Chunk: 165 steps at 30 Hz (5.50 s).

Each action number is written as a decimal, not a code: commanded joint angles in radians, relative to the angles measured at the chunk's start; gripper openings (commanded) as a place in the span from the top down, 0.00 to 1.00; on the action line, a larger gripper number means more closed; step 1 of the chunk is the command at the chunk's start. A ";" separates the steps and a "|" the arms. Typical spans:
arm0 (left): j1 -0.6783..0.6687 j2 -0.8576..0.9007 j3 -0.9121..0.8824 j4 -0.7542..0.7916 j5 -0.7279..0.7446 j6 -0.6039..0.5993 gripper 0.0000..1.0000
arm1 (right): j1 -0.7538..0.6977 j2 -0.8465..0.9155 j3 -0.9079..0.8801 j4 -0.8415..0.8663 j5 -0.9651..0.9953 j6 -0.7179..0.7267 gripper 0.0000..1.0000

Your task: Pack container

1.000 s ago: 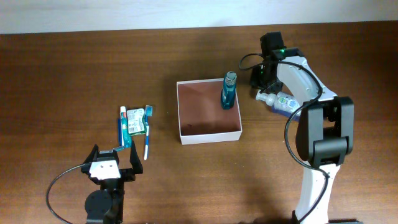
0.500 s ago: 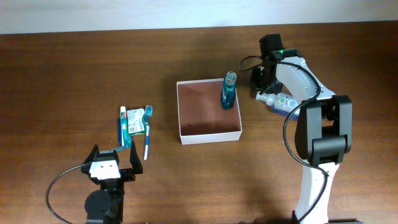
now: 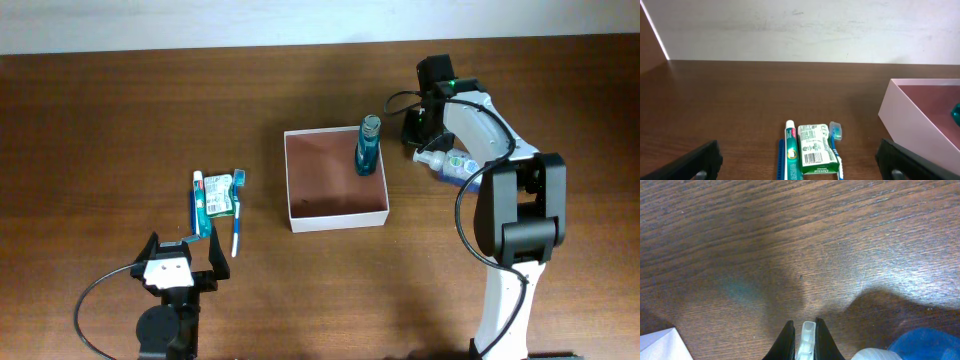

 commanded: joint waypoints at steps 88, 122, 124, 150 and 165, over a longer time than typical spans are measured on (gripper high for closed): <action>0.006 0.000 -0.008 0.003 -0.004 -0.002 0.00 | -0.423 -0.069 0.361 -0.232 -1.505 -0.599 0.96; 0.006 0.000 -0.008 0.003 -0.004 -0.002 0.00 | -0.474 -0.069 0.017 -0.090 -1.548 -0.599 0.96; 0.006 0.000 -0.008 0.003 -0.004 -0.002 0.00 | -0.474 -0.069 0.017 -0.084 -1.545 -0.599 0.96; 0.006 0.000 -0.008 0.003 -0.004 -0.002 0.00 | -0.475 -0.069 -0.145 0.027 -1.548 -0.595 0.96; 0.006 0.000 -0.008 0.003 -0.004 -0.002 0.00 | -0.565 -0.069 -0.145 0.034 -1.516 -0.595 0.89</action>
